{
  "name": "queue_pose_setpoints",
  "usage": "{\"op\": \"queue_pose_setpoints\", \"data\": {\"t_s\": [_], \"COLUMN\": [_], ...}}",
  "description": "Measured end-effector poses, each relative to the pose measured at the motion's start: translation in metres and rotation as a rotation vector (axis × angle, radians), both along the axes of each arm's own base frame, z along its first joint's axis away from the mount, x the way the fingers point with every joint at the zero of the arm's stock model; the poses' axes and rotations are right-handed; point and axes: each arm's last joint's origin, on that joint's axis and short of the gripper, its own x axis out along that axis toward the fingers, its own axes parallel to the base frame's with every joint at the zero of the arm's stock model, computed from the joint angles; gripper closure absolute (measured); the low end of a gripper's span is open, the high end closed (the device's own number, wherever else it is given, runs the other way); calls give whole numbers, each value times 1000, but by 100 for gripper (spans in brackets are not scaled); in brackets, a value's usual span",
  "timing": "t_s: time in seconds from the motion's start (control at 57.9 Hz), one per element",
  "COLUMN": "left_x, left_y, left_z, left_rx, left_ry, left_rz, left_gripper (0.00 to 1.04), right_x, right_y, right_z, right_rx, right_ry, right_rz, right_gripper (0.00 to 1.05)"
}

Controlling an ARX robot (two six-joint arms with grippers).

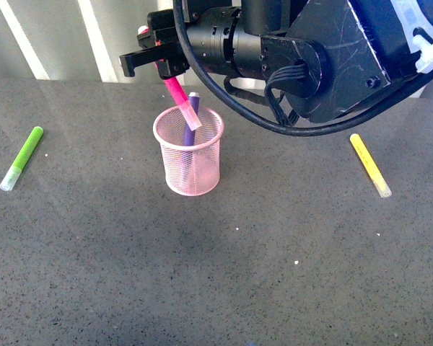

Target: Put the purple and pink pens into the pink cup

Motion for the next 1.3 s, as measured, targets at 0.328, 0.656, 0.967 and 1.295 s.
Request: {"op": "queue_pose_setpoints", "data": {"t_s": [0.328,0.656,0.967,1.295], "left_x": [0,0,0,0], "left_y": [0,0,0,0], "left_z": [0,0,0,0], "left_rx": [0,0,0,0], "left_ry": [0,0,0,0], "left_rz": [0,0,0,0], "left_gripper": [7,7,7,7], "right_x": [4,2,-2,-31], "right_y": [4,8,2,-49], "right_z": [-20,-26,-18,49], "right_rx": [-15,-34,-28,-138], "right_ry": [39,53,64,59], "right_rz": [9,-28,-63,-405], "right_gripper": [93,84,19,7]}}
